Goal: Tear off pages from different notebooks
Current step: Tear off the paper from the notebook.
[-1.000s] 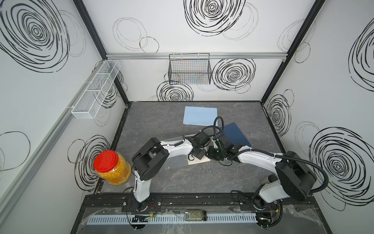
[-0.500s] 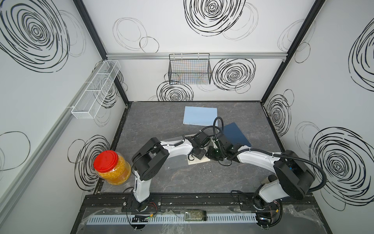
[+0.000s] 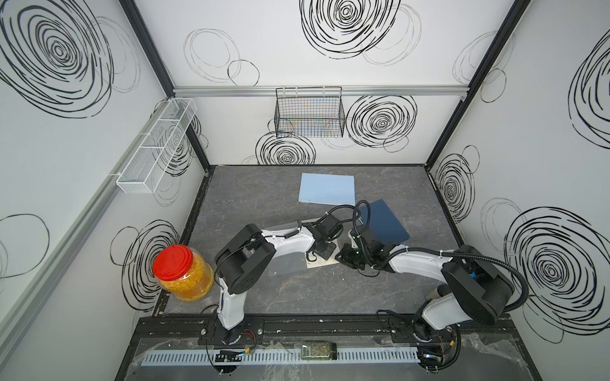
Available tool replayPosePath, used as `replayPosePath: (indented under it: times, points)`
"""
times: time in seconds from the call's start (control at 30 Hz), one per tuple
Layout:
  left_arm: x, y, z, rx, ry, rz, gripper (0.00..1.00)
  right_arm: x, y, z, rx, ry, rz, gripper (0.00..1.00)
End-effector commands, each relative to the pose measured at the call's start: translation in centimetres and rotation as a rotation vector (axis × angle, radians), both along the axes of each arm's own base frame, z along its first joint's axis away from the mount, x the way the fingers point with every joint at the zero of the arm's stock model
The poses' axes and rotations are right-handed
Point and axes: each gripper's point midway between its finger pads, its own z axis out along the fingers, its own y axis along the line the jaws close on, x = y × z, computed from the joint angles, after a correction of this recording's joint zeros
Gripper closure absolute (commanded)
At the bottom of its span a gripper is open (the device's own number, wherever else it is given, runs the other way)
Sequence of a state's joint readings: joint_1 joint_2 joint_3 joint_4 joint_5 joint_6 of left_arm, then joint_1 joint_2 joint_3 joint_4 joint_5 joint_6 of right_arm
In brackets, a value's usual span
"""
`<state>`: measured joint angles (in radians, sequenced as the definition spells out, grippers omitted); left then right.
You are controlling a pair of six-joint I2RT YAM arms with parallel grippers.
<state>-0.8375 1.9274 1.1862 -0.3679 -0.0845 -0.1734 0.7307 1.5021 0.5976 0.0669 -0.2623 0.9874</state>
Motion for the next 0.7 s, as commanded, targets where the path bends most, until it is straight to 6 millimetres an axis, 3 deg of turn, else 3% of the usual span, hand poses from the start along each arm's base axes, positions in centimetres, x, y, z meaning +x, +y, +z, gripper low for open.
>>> replayPosePath:
  times: [0.0,0.37,0.67]
  points:
    - [-6.4,3.7,-6.9,0.168,0.258,-0.041,1.0,1.0,0.7,1.8,0.073,-0.041,-0.032,0.75]
    - [-6.4,3.7,-6.9,0.166,0.258,-0.044,1.0,1.7,0.4,2.9,0.108,-0.07,-0.054,0.74]
    - [-6.5,3.7,-7.0,0.168,0.263,-0.047,1.0,2.0,0.5,3.1,0.132,-0.077,-0.062,0.67]
